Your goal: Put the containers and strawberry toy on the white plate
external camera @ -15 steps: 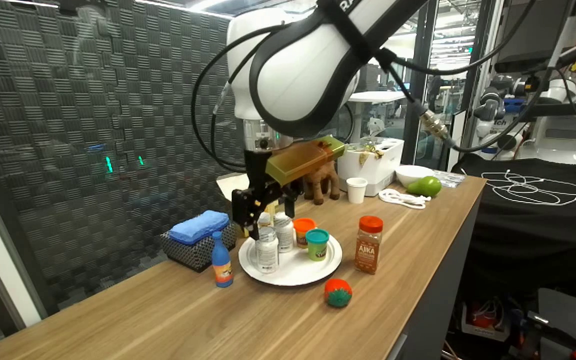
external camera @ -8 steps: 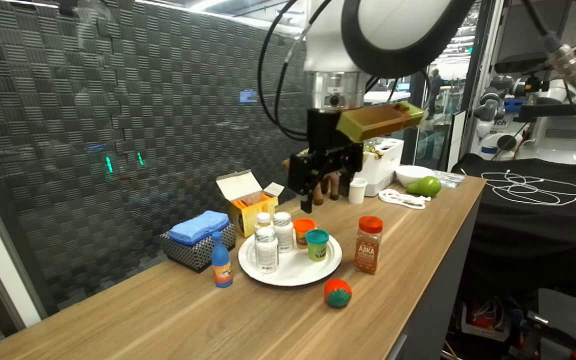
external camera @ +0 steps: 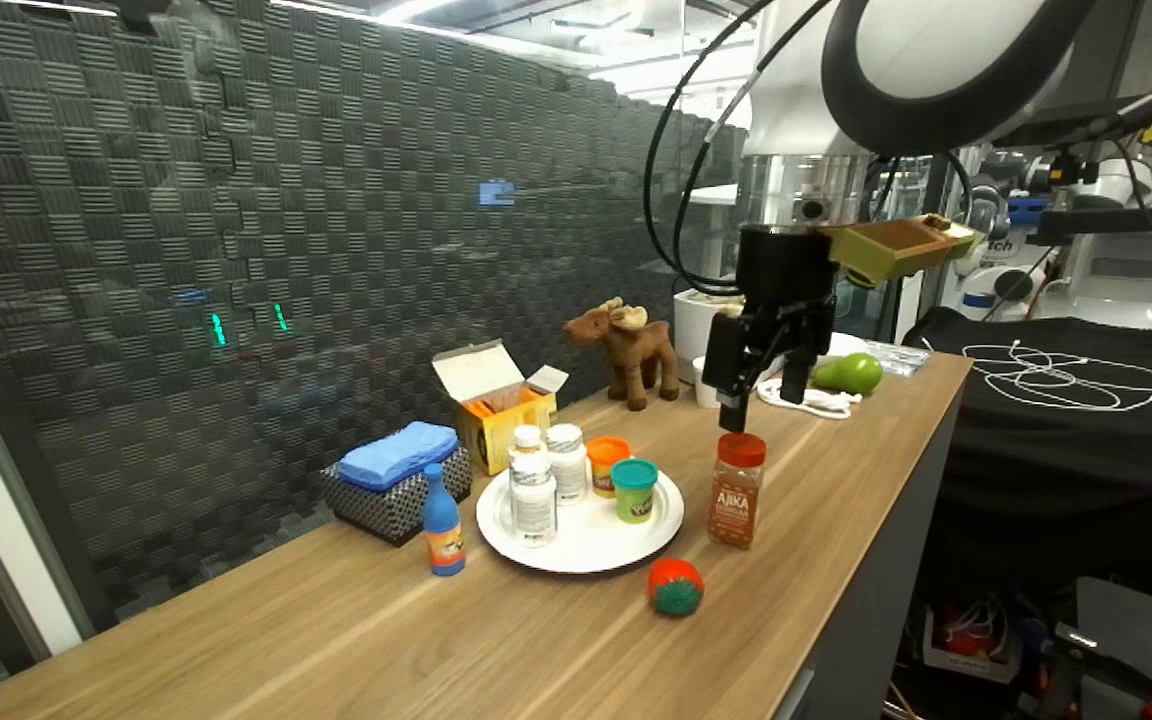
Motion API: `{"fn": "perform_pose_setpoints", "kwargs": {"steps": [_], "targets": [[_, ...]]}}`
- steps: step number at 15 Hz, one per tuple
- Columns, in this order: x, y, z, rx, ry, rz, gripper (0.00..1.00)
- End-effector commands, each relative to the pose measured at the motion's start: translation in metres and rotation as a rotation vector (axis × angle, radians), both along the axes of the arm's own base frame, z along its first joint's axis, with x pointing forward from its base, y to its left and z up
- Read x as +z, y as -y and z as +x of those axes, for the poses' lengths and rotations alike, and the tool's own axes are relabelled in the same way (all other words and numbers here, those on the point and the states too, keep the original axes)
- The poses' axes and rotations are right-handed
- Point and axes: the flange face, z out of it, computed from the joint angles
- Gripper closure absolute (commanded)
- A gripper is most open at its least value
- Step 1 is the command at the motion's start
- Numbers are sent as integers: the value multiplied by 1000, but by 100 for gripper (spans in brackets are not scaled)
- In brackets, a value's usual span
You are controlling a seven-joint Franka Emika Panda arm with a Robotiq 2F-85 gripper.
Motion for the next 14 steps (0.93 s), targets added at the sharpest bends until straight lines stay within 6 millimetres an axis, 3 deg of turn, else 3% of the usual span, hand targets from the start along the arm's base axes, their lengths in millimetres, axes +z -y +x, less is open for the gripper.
{"fn": "perform_pose_setpoints", "kwargs": {"steps": [1,8,9,12,13,14], "targets": [[-17,13,-1,60,38,55,0],[-47,12,5,137,42,156,0],[-46,9,0,135,25,142,8],[-38,4,-11,131,20,74,18],[-34,2,-14,129,25,45,34],[-30,1,-15,129,33,18,42]]}}
